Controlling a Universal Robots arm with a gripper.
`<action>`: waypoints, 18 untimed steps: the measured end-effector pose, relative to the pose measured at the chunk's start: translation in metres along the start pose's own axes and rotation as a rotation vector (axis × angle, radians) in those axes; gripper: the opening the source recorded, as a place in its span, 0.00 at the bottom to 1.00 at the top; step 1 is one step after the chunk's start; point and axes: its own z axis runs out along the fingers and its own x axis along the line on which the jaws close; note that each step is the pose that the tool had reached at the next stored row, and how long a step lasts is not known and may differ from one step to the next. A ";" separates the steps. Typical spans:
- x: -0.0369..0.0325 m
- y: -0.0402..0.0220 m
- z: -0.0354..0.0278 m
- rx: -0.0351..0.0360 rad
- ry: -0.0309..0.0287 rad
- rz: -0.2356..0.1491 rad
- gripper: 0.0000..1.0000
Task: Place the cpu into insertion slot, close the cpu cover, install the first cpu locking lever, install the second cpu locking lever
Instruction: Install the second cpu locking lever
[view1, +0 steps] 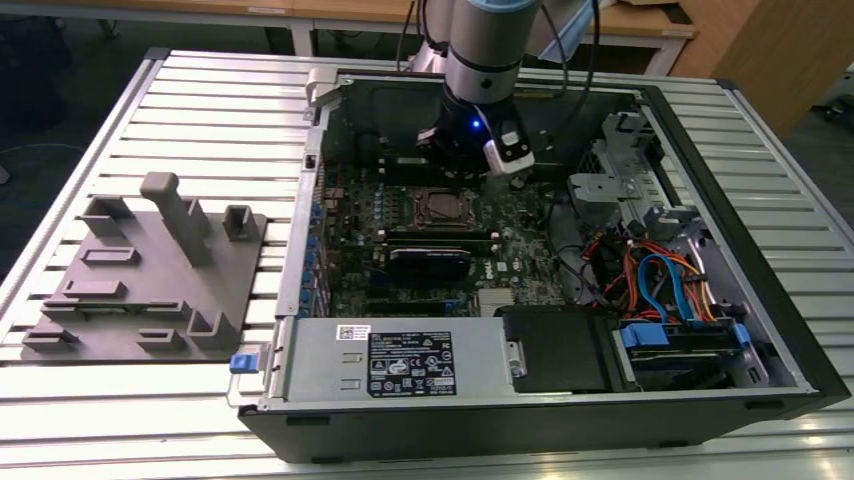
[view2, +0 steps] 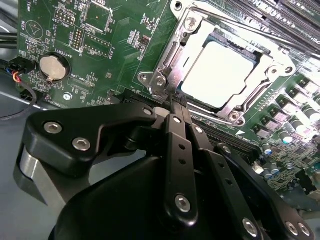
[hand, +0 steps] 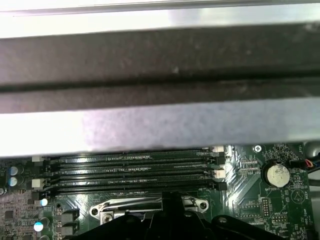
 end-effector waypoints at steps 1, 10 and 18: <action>0.0000 0.0001 -0.0009 -0.0002 -0.0001 0.000 0.11; 0.0000 0.0018 -0.0141 0.0005 -0.0001 0.000 0.11; 0.0000 0.0022 -0.0175 0.0112 -0.0009 0.000 0.11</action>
